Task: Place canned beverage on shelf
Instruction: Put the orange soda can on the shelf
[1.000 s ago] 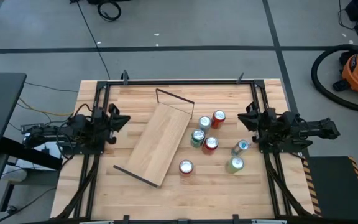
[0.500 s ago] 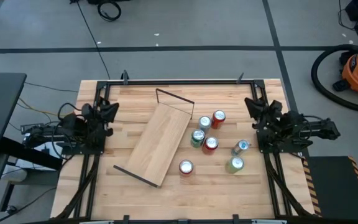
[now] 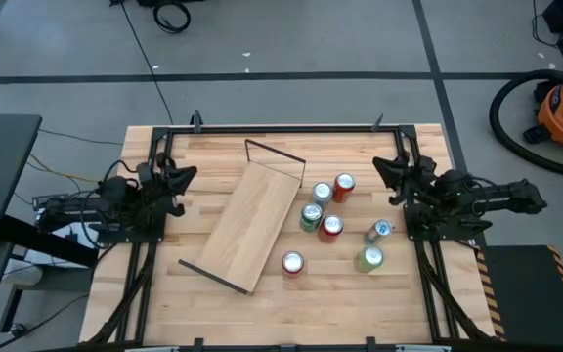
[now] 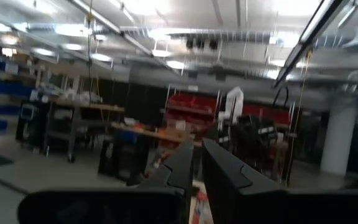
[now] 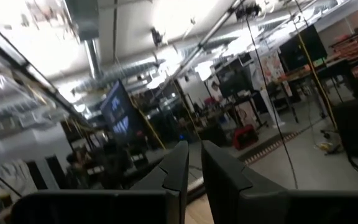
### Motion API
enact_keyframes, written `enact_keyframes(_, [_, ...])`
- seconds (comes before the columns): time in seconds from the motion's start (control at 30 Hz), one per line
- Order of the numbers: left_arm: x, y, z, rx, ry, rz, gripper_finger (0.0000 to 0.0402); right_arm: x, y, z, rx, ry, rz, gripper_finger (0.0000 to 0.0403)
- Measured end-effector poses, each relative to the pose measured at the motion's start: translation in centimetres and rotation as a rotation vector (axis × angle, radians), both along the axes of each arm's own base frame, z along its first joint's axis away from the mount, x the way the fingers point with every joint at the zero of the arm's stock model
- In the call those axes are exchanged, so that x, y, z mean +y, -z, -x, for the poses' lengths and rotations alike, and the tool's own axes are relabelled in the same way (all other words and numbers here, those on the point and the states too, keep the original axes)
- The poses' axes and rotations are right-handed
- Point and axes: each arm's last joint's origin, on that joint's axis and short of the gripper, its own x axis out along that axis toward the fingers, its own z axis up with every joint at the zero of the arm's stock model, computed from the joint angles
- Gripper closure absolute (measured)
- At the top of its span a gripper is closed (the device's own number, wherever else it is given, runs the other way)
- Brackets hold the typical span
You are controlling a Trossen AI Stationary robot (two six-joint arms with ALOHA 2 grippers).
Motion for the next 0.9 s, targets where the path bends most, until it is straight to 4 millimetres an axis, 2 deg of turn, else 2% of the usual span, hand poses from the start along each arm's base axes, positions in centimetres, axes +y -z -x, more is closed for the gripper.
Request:
enact_keyframes(0.2, [0.0,-1.5,-0.5,0.115,0.016,0.042,0.0358,0.1,-0.9,-2.0,0.123,0.002,0.020,0.0348])
enact_keyframes(0.43, [0.0,-2.1,-1.7,0.208,0.024,0.066,0.0353,0.3,-2.6,-5.0,0.346,-0.026,0.035,0.0348])
enact_keyframes(0.73, [-1.3,-3.6,-3.9,0.331,0.152,0.053,0.0287,1.4,-4.4,-9.0,0.666,-0.205,0.057,0.0348])
enact_keyframes(0.9, [-1.8,-4.4,-5.3,0.402,0.179,0.030,0.0266,2.6,-4.7,-11.3,0.820,-0.317,0.073,0.0348])
